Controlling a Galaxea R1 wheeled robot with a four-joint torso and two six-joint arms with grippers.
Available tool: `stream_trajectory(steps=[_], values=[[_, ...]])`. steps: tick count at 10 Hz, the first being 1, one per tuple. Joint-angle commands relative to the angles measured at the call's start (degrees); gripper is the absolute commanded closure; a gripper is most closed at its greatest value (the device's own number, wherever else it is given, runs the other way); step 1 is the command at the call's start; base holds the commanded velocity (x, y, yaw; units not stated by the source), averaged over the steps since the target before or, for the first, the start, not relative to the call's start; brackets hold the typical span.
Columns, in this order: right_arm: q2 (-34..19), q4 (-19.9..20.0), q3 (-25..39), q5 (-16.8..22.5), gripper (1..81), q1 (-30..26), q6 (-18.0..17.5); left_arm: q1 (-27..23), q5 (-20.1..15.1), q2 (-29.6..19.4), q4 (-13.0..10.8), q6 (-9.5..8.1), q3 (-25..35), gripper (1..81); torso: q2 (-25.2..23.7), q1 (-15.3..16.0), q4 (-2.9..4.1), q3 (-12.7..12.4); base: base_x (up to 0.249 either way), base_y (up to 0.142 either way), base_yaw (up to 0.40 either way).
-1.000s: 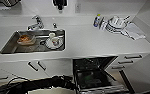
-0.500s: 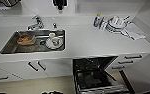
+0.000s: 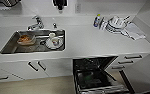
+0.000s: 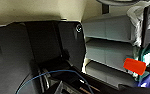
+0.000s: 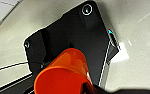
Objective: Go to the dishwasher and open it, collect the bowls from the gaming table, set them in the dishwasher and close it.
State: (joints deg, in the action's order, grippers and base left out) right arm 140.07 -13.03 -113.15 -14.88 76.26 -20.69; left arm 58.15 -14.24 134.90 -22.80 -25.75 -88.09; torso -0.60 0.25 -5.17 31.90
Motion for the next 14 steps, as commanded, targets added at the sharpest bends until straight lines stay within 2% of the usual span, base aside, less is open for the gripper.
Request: stream_trajectory(steps=[1, 3, 6, 10, 14], values=[[-6.3, -0.1, 6.5, 5.1, 81.1, -4.6, -2.1, 6.4, 5.1, 1.5, -4.6, -0.01, -5.3, 1.0, 0.0, 0.0, 0.00, 0.0, 0.000, 0.000, 0.000], [-8.5, -0.1, 10.2, 6.4, 81.1, -8.3, -3.1, 10.5, 10.4, 4.2, -4.9, -0.01, -11.6, 1.0, 0.0, 0.0, 0.00, 0.0, 0.000, 0.000, 0.000], [-13.6, 0.0, 17.9, 9.2, 81.1, -14.4, -4.4, 14.2, 10.7, 11.3, -5.3, 0.08, -24.0, 1.0, 0.0, 0.0, 0.00, 0.0, 0.000, 0.000, 0.000], [-19.9, 0.0, 26.6, 11.0, 81.1, -20.9, -6.0, 16.3, 10.7, 18.4, -7.1, 0.08, -34.6, 1.0, 0.0, 0.0, 0.00, 0.0, 0.000, 0.000, 0.000], [-18.7, 0.0, 29.2, 18.3, 81.1, -31.0, -8.9, 18.2, 10.7, 20.5, -7.1, 0.00, -38.4, 1.0, 0.0, 0.0, 0.00, 0.0, 0.000, 0.000, 0.000]])
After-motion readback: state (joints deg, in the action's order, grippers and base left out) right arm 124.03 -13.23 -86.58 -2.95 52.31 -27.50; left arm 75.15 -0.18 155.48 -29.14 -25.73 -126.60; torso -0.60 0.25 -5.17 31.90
